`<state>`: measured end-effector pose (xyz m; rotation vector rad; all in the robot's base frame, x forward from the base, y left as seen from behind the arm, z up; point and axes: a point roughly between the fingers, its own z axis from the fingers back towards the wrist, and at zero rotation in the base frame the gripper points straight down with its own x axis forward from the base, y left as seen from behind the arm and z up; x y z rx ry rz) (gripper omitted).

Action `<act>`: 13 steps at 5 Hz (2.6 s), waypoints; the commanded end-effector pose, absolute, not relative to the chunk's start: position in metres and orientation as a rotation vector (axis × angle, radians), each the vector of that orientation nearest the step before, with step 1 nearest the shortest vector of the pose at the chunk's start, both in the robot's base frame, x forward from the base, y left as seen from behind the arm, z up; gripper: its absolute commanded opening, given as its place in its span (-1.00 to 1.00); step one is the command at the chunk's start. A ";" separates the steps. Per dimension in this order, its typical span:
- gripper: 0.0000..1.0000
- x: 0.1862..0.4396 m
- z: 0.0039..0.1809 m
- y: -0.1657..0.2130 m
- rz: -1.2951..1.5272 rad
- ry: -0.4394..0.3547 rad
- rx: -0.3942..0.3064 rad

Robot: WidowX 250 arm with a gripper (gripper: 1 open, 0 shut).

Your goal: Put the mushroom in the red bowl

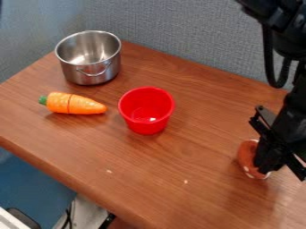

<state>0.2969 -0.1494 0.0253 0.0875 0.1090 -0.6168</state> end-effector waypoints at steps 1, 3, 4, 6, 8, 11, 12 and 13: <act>-1.00 0.306 0.033 -0.146 -0.644 0.078 0.099; -1.00 0.310 0.040 -0.142 -0.670 0.069 0.111; -1.00 0.312 0.044 -0.140 -0.679 0.065 0.116; -1.00 0.316 0.050 -0.137 -0.700 0.055 0.126; -1.00 0.320 0.057 -0.134 -0.711 0.044 0.137; -1.00 0.323 0.062 -0.132 -0.717 0.036 0.149; 1.00 0.324 0.062 -0.132 -0.719 0.034 0.150; -1.00 0.324 0.062 -0.132 -0.722 0.031 0.152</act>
